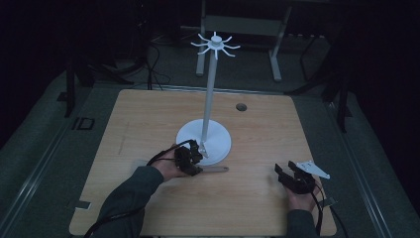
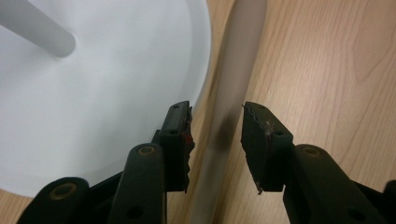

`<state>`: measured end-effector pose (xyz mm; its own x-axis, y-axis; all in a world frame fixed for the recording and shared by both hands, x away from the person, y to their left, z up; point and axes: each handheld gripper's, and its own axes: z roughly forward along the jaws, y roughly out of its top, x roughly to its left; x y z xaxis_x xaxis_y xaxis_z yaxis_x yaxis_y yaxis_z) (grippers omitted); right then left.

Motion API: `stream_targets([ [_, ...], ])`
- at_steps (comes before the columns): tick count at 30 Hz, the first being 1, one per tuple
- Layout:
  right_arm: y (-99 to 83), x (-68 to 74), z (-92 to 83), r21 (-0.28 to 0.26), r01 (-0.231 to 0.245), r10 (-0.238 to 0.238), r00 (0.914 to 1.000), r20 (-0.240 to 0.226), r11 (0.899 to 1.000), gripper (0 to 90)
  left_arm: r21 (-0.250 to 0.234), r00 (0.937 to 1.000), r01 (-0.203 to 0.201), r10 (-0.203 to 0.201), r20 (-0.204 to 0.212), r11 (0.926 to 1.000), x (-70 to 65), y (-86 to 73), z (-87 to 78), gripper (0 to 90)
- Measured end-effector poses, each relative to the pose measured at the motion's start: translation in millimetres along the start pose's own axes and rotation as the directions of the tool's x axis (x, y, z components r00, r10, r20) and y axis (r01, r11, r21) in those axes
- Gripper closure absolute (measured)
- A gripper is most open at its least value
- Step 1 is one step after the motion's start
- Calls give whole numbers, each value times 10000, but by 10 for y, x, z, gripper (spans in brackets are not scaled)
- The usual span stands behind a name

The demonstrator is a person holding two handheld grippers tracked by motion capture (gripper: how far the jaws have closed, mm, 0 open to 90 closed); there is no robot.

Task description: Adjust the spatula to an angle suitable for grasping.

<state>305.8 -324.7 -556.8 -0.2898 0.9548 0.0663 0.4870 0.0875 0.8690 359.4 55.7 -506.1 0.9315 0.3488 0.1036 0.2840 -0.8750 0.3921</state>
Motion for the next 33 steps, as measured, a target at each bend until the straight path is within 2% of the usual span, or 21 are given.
stream_targets([
  [2, 0, 0, 0, 2, 1, -1, 10000, -2, 10000, 387, 134, 10000, -50, 50, -2, 9999, -3, 8, 10, 643],
  [3, 0, 0, 0, 3, 1, -1, 10000, -2, 10000, 387, 434, 9998, -213, 213, 2, 9988, 0, 23, 23, 643],
  [6, 0, -1, 0, 4, 2, -2, 10000, -8, 10000, 386, 826, 9994, -343, 339, 63, 9960, -6, 51, 53, 659],
  [11, 0, -3, 1, 7, -5, 5, 10000, -20, 10000, 385, 1575, 9964, -826, 783, 335, 9841, 11, 111, 88, 679],
  [14, 0, -3, 1, 3, -3, 3, 10000, -17, 10000, 385, 1720, 9957, -894, 840, 384, 9810, 8, 133, 102, 694],
  [15, 0, -4, 1, 6, -5, 5, 10000, -21, 10000, 384, 1874, 9942, -1052, 987, 438, 9766, 8, 155, 111, 694],
  [17, 0, -4, 1, 5, -9, 9, 10000, -25, 10000, 384, 1951, 9944, -1024, 950, 471, 9754, -2, 169, 126, 706],
  [26, 0, -6, 1, 6, -15, 15, 10000, -38, 10000, 384, 2588, 9894, -1411, 1269, 711, 9556, 20, 249, 205, 726],
  [30, 0, -5, 1, 8, -18, 18, 10000, -42, 10000, 384, 2773, 9879, -1492, 1311, 831, 9491, 29, 275, 230, 724],
  [32, 0, -5, 1, 9, -14, 14, 10000, -43, 10000, 384, 2791, 9876, -1506, 1314, 862, 9484, 32, 280, 235, 725],
  [33, 0, -5, 1, 7, -11, 11, 10000, -43, 10000, 383, 2904, 9866, -1562, 1351, 912, 9441, 36, 292, 252, 725],
])
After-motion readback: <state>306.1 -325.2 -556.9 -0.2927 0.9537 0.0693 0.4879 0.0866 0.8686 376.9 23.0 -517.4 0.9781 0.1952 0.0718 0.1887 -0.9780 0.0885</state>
